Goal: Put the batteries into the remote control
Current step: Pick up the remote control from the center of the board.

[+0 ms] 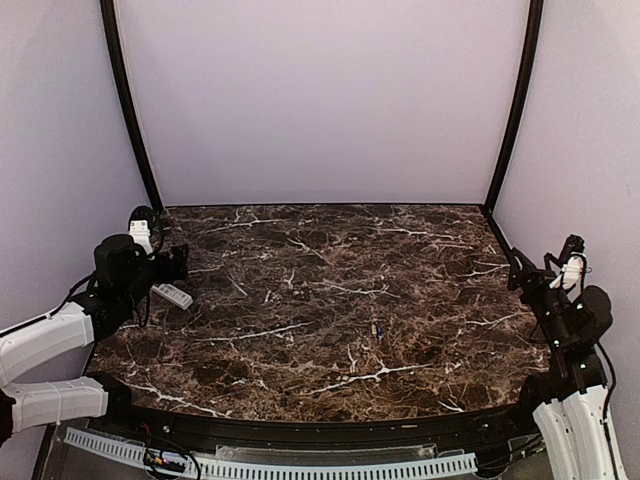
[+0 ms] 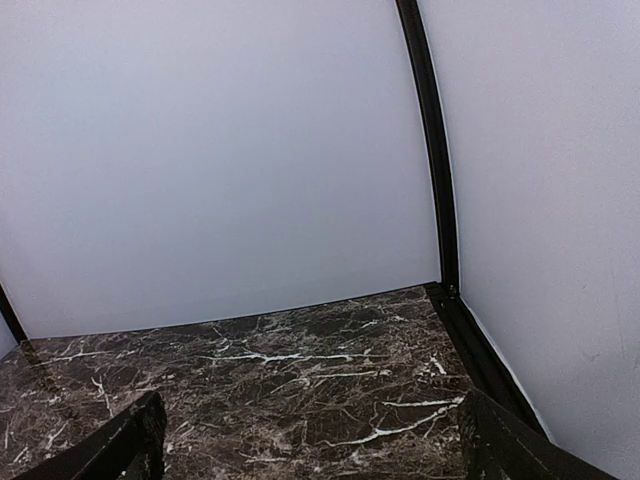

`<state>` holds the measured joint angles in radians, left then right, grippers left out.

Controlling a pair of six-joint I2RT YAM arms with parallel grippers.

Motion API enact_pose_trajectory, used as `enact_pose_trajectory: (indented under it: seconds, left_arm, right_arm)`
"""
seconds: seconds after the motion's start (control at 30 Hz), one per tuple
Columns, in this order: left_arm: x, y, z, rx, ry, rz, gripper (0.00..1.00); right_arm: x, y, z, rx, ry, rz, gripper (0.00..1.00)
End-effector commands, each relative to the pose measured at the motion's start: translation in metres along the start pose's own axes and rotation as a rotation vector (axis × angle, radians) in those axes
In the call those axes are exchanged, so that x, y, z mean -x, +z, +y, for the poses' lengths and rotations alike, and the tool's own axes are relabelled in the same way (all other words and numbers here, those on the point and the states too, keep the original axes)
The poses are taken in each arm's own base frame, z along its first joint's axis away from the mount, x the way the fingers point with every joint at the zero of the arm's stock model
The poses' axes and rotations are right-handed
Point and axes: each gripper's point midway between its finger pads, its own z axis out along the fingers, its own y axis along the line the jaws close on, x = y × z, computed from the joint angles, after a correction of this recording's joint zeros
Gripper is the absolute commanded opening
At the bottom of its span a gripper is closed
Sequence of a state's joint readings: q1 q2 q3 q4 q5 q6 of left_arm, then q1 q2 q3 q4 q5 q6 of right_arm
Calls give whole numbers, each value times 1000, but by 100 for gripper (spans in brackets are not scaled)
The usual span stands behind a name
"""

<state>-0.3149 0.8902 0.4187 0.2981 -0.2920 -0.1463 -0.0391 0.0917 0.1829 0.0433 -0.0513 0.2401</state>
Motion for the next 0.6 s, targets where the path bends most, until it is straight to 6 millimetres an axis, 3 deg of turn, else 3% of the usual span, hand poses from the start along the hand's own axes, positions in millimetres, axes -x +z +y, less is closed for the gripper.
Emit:
enact_pose_trajectory:
  seconds: [0.0, 0.07, 0.13, 0.27, 0.3, 0.37, 0.4, 0.43, 0.47, 0.57]
  left_arm:
    - [1, 6, -2, 1, 32, 22, 99]
    - [-3, 7, -2, -5, 59, 22, 99]
    - [4, 7, 10, 68, -20, 15, 99]
    - [21, 18, 30, 189, -249, 135, 99]
    - [12, 24, 33, 226, -308, 186, 99]
    - [22, 29, 46, 364, -429, 230, 99]
    - [-5, 18, 58, 476, -443, 353, 99]
    - [-9, 23, 66, 587, -551, 373, 99]
    - [-32, 9, 76, 686, -540, 492, 99]
    - [-65, 25, 71, 760, -504, 705, 99]
  right_arm:
    - [2, 0, -1, -8, -9, -6, 99]
    - [2, 0, -1, -8, -9, -6, 99]
    - [2, 0, -1, -8, -9, -5, 99]
    - [1, 1, -1, -5, -10, -1, 99]
    - [1, 1, 0, -5, -10, 0, 99]
    - [1, 2, 0, -3, -11, 2, 99]
    - [1, 2, 0, -1, -11, 1, 99]
    - [1, 2, 0, 0, -11, 1, 99]
    - [1, 1, 1, 2, -12, 1, 99]
    - [1, 1, 2, 8, -14, -1, 99]
